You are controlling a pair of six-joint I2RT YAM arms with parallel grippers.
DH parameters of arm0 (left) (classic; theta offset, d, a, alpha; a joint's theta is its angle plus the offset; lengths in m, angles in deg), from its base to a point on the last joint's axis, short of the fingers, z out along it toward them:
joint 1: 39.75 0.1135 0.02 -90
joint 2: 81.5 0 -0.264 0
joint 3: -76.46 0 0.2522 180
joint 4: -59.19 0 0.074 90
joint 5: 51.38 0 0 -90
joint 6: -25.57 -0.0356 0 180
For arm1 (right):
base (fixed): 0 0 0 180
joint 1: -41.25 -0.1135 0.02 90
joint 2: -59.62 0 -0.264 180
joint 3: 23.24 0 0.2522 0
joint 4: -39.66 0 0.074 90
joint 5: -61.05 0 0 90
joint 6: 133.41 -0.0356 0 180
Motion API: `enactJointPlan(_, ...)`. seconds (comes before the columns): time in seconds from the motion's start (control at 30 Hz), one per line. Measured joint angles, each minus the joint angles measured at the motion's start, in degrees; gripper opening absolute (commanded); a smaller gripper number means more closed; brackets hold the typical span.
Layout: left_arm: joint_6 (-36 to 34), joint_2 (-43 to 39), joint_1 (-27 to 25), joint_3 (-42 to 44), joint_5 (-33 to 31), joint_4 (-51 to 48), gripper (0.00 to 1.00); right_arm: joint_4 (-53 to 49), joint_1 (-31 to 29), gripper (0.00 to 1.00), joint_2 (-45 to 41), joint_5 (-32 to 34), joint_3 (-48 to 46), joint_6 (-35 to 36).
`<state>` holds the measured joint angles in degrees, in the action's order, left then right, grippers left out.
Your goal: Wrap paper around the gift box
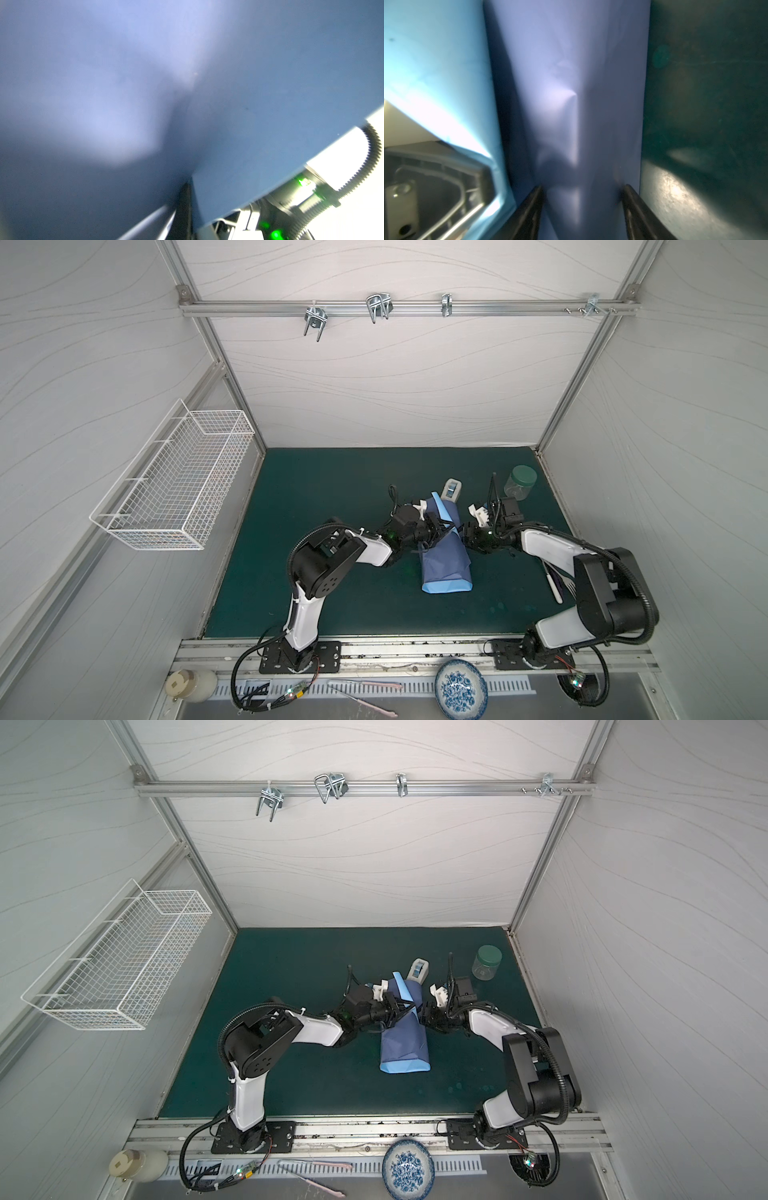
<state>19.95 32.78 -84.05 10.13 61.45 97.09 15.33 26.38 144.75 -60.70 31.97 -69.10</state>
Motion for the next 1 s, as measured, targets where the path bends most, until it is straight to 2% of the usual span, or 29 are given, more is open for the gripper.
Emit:
enactJointPlan(0.1,-0.04,0.28,-0.09,1.31,-0.50,3.41,0.00,-0.81,-0.13,0.63,-0.28,0.68,0.35,0.04)
enactJointPlan(0.2,-0.37,0.26,-0.35,1.84,-1.22,4.39,0.05,-1.81,-0.17,0.63,-0.72,1.29,0.70,0.04)
enactJointPlan(0.47,-1.40,0.17,-0.50,1.90,-1.40,4.22,0.25,-4.07,-0.22,0.65,-1.53,2.86,1.46,0.13)
enactJointPlan(0.63,-1.73,-0.04,-0.66,2.16,-1.40,4.09,0.33,-6.05,-0.02,0.68,-2.14,3.78,2.56,0.20)
enactJointPlan(0.87,-2.01,-0.24,-0.76,2.21,-1.42,3.67,0.38,-10.14,2.49,0.77,-6.47,6.49,6.43,0.15)
enactJointPlan(1.0,-2.40,-0.37,-0.79,2.19,-1.40,3.21,0.41,-11.61,4.79,0.82,-12.44,8.92,6.67,-0.04)
